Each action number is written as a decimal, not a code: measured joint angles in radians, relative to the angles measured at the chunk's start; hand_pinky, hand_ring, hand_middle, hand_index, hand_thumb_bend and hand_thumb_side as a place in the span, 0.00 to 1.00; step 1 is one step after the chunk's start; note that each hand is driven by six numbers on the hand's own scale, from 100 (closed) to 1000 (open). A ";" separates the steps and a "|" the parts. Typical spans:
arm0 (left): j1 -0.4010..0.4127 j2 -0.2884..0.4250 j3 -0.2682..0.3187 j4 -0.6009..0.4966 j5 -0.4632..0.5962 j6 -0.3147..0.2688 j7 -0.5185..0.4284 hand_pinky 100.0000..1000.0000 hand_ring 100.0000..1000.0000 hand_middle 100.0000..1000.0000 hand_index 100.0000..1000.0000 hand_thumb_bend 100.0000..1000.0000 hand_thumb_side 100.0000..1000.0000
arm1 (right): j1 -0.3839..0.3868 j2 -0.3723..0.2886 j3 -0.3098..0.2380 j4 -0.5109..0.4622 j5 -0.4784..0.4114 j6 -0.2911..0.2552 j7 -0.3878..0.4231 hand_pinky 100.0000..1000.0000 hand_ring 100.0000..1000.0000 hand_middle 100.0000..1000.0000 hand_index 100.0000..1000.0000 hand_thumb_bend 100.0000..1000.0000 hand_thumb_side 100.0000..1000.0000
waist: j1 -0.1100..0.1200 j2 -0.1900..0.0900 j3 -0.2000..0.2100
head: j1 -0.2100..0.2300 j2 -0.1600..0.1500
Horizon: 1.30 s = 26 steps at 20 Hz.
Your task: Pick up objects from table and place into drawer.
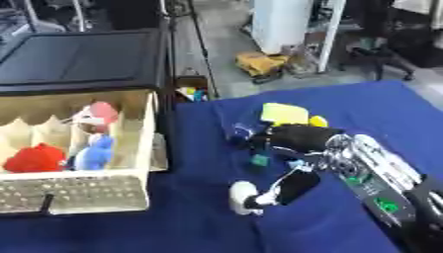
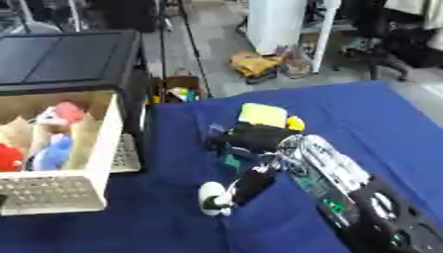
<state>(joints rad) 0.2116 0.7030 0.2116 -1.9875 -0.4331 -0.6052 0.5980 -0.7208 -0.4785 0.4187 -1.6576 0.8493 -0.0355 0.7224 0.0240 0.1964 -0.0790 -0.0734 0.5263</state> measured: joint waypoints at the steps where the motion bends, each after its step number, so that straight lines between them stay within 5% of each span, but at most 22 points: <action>1: 0.000 0.000 0.000 0.000 0.000 0.000 0.000 0.77 0.87 0.80 0.93 0.43 1.00 | 0.000 0.000 0.000 0.000 0.002 -0.001 0.001 0.71 0.86 0.72 0.94 0.57 0.67 | 0.000 0.000 0.000 | 0.000 0.000; 11: 0.000 0.000 0.000 0.000 0.000 0.000 0.000 0.77 0.87 0.80 0.93 0.44 1.00 | 0.000 0.009 0.001 0.023 0.034 -0.007 0.002 0.72 0.88 0.73 0.95 0.56 0.64 | 0.000 0.000 0.000 | -0.001 0.000; 26: 0.000 0.000 -0.007 0.000 -0.007 0.000 0.000 0.77 0.87 0.81 0.93 0.44 1.00 | -0.019 0.088 0.025 0.197 0.126 -0.033 0.004 0.71 0.88 0.72 0.94 0.55 0.63 | -0.001 0.006 0.003 | -0.009 0.000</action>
<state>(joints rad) 0.2116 0.7028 0.2050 -1.9875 -0.4398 -0.6052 0.5980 -0.7394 -0.3900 0.4435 -1.4610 0.9751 -0.0688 0.7265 0.0232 0.2024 -0.0765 -0.0823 0.5262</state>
